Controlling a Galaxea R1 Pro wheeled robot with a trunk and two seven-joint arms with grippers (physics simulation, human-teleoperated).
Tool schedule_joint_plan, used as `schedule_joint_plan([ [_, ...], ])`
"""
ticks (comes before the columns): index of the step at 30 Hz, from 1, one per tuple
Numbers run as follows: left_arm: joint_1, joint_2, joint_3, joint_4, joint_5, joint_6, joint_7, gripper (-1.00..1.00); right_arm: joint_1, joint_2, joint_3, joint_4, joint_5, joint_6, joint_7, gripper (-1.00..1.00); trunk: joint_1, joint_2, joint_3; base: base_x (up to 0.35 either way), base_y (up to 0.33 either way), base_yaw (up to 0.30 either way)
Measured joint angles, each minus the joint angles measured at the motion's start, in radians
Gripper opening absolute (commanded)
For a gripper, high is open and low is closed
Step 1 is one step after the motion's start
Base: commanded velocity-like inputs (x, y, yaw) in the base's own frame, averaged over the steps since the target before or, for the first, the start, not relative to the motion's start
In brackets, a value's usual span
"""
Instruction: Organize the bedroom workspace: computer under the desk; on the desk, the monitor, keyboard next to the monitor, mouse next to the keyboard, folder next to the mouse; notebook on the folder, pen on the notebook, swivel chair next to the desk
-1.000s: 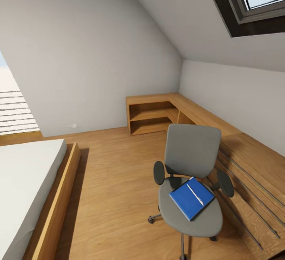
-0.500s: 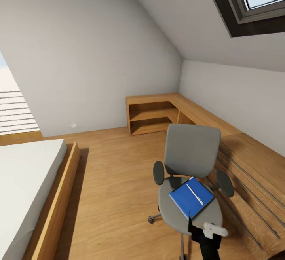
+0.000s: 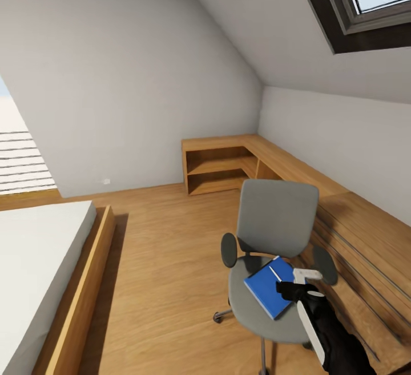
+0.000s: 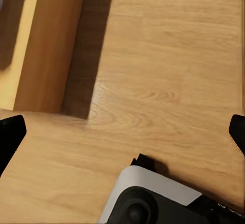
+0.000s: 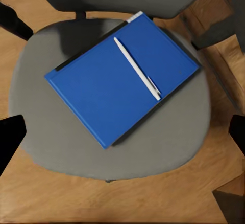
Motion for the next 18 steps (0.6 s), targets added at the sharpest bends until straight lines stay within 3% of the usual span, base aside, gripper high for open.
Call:
schedule_joint_plan([
  [7, -0.001, -0.003, -0.007, -0.002, -0.004, -0.021, 0.0, 1.0, -0.005, -0.021, 0.017, -0.01, 0.005, 0.023, 0.028, 1.0, 0.0, 0.0, 0.0, 0.293, 0.0, 0.0],
  [12, -0.001, -0.007, -0.027, -0.007, -0.006, -0.022, -0.002, 1.0, -0.005, -0.07, 0.055, 0.015, 0.006, 0.019, 0.073, 1.0, 0.0, 0.0, 0.0, 0.229, 0.0, 0.0],
  [14, 0.0, -0.007, -0.028, -0.008, -0.006, -0.022, -0.002, 1.0, -0.006, -0.075, 0.069, 0.027, 0.006, 0.008, 0.087, 1.0, 0.0, 0.0, 0.0, 0.05, 0.0, 0.0],
  [18, 0.0, -0.007, -0.026, -0.07, -0.007, -0.021, -0.002, 1.0, -0.012, -0.081, 0.104, 0.192, 0.027, -0.08, 0.107, 1.0, 0.0, 0.0, 0.0, 0.01, 0.0, 0.0],
])
